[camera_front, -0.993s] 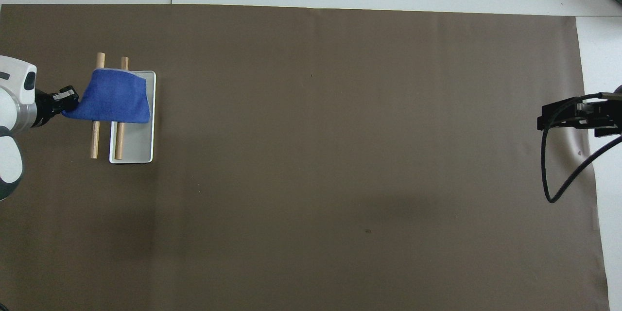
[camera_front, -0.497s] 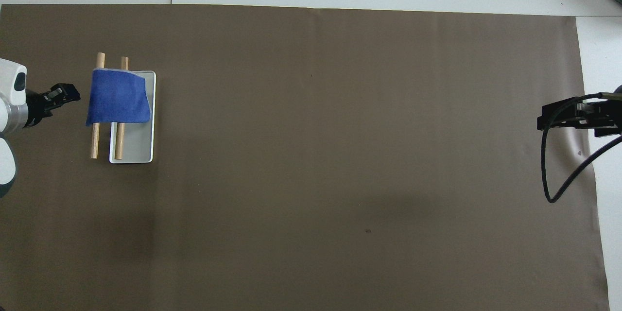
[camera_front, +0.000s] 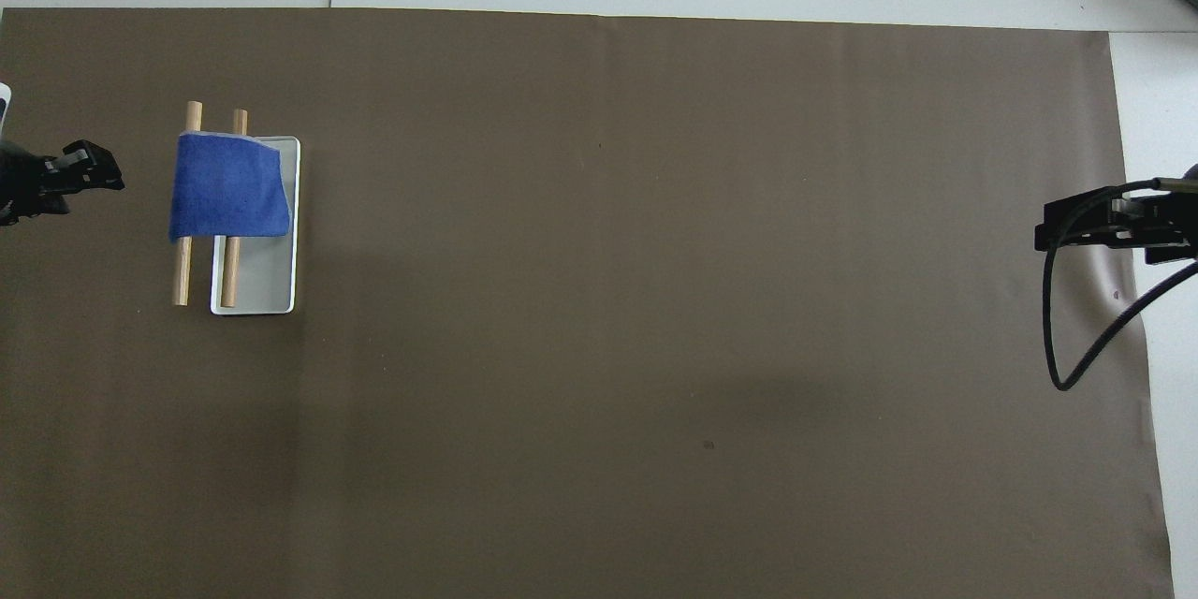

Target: Right arm passes towel to left arm to hang

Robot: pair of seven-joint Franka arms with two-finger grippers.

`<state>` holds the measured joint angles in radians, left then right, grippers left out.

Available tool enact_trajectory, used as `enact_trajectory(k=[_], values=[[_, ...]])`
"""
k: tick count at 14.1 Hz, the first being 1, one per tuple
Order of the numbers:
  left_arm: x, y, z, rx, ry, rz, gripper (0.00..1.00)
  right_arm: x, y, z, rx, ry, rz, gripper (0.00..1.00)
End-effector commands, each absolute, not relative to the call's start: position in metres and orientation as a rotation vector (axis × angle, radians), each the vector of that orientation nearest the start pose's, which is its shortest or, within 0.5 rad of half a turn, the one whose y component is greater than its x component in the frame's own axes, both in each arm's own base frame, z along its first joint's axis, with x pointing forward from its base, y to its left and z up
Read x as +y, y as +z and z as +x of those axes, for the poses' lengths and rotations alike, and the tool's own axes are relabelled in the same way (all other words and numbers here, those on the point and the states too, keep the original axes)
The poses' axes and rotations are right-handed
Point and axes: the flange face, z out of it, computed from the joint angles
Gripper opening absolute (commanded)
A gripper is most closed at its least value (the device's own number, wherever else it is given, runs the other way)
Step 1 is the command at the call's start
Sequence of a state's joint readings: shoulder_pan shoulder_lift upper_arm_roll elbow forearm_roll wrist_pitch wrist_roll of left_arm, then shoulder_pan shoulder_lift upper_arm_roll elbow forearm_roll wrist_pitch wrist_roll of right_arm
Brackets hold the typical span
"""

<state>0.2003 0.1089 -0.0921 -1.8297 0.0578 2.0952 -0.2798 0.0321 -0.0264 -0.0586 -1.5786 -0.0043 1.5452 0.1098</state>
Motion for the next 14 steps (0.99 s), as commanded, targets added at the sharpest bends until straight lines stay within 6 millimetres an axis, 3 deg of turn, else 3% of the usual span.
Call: enact_trajectory(k=[1, 4, 7, 10, 12, 14], values=[[0.050, 0.512, 0.623, -0.428, -0.079, -3.062, 0.65, -0.018, 0.633, 0.538, 0.234, 0.009, -3.111, 1.00], [0.017, 0.539, 0.610, -0.261, 0.099, -3.078, 0.64, -0.019, 0.633, 0.538, 0.231, 0.011, -3.112, 1.00], [0.005, 0.564, 0.592, -0.093, 0.196, -3.080, 0.62, -0.019, 0.633, 0.538, 0.234, 0.011, -3.112, 1.00], [-0.004, 0.578, 0.580, -0.072, 0.215, -3.079, 0.63, -0.019, 0.633, 0.538, 0.234, 0.009, -3.112, 1.00], [-0.028, 0.602, 0.567, -0.030, 0.132, -3.082, 0.67, -0.019, 0.633, 0.538, 0.234, 0.011, -3.112, 1.00], [-0.033, 0.592, 0.559, -0.027, 0.145, -3.073, 0.71, -0.019, 0.633, 0.538, 0.234, 0.011, -3.112, 1.00]])
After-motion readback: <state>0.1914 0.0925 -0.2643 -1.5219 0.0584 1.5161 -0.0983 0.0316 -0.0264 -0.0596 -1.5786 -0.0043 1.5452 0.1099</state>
